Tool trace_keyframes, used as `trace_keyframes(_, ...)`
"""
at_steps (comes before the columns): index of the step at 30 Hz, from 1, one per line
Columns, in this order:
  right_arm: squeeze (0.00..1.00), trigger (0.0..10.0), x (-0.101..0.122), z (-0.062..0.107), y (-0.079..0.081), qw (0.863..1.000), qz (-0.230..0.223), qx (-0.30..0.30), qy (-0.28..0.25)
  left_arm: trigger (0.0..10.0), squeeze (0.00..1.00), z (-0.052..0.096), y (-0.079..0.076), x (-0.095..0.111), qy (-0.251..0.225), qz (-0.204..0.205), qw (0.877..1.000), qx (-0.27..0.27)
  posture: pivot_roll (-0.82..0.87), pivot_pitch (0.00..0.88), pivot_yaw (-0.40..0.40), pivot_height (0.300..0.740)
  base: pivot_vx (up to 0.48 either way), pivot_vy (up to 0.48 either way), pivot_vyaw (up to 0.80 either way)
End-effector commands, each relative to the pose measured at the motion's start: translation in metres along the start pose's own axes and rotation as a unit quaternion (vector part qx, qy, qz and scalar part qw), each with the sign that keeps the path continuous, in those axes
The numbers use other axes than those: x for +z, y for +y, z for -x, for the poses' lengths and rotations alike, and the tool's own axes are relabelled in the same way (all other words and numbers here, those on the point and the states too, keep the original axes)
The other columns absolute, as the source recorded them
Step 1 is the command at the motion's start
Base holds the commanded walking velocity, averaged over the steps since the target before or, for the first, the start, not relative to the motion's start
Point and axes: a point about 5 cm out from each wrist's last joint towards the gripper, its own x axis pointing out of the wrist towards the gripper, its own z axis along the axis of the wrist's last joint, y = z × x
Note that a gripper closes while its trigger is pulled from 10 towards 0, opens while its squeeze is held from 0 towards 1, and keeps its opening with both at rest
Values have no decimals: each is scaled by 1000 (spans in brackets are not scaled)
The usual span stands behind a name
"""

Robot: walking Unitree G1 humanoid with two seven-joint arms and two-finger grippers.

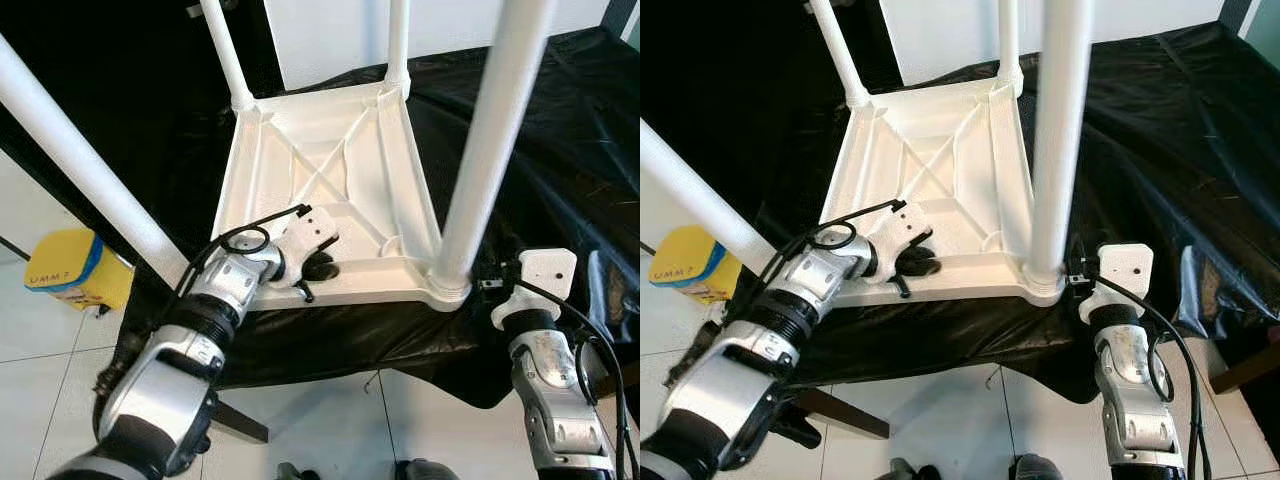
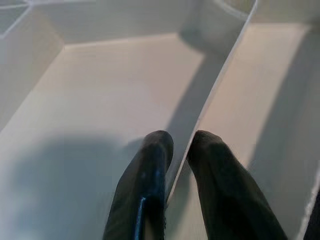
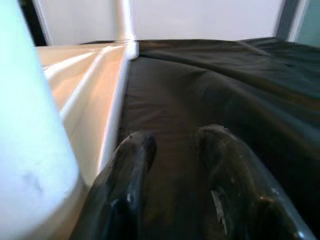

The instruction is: Building children table

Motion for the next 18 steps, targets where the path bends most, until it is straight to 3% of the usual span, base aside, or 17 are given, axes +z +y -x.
trace_keyframes(1,0,10000,-1,4,2,1000,-5,-5,6,10000,1000,-1,1,-8,-20,51,997,52,-245,139,118,740,0,0,0)
trace_keyframes(6,0,10000,-3,8,4,1000,-12,-2,12,10000,1000,0,-4,-1,-61,30,996,57,-243,136,98,740,0,0,0)
trace_keyframes(7,0,10000,-4,11,4,1000,-14,-1,16,10000,725,4,-5,3,-91,10,993,80,-239,138,86,740,0,0,0)
trace_keyframes(10,0,10000,-4,12,4,1000,-15,-2,18,10000,725,7,-7,5,-107,2,990,87,-239,138,86,740,0,0,0)
trace_keyframes(11,0,10000,-6,14,3,1000,-15,-1,23,10000,0,11,-7,8,-129,-2,987,100,-235,138,74,740,0,0,0)
trace_keyframes(13,0,10000,-8,17,1,999,-16,4,31,10000,0,18,-6,12,-159,1,979,128,-232,138,65,740,0,0,0)
trace_keyframes(14,1000,10000,-8,18,-1,999,-21,6,33,10000,0,21,-5,14,-172,-3,974,147,-228,136,55,740,0,0,0)
trace_keyframes(18,1000,10000,-6,21,-5,999,-29,21,31,10000,0,29,-5,19,-201,-8,963,177,-227,132,45,740,0,0,0)
